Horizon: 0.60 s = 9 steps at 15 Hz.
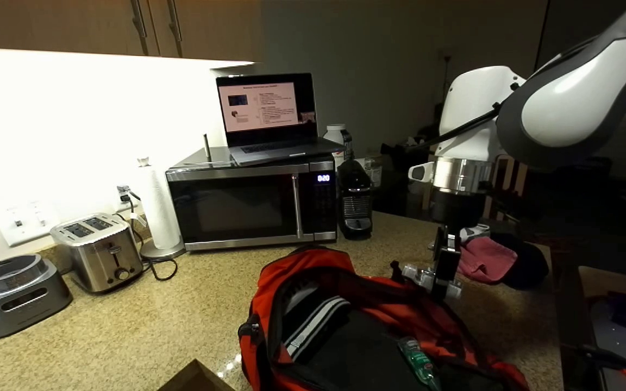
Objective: Pick up the bottle from the bag and put it on the table
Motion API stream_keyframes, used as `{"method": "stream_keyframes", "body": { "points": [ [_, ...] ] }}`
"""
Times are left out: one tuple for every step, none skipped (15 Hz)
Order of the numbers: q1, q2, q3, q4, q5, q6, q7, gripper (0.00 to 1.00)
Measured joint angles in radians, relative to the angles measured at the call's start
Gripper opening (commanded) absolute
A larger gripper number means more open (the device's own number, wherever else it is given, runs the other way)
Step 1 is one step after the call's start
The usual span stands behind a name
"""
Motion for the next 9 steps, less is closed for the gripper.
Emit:
{"method": "stream_keyframes", "body": {
  "points": [
    [0.000,0.000,-0.006,-0.001,0.000,0.000,0.000,0.13],
    [0.000,0.000,-0.012,-0.001,0.000,0.000,0.000,0.12],
    [0.000,0.000,-0.017,-0.002,0.000,0.000,0.001,0.33],
    [-0.001,0.000,-0.023,-0.003,0.000,0.000,0.002,0.33],
    [-0.001,0.000,-0.026,-0.004,0.000,0.000,0.003,0.33],
    [-0.001,0.000,-0.029,-0.004,0.000,0.000,0.003,0.33],
    [-0.001,0.000,-0.029,-0.004,0.000,0.000,0.004,0.33],
    [-0.001,0.000,-0.029,-0.004,0.000,0.000,0.004,0.33],
    [-0.001,0.000,-0.029,-0.004,0.000,0.000,0.004,0.33]
  ]
}}
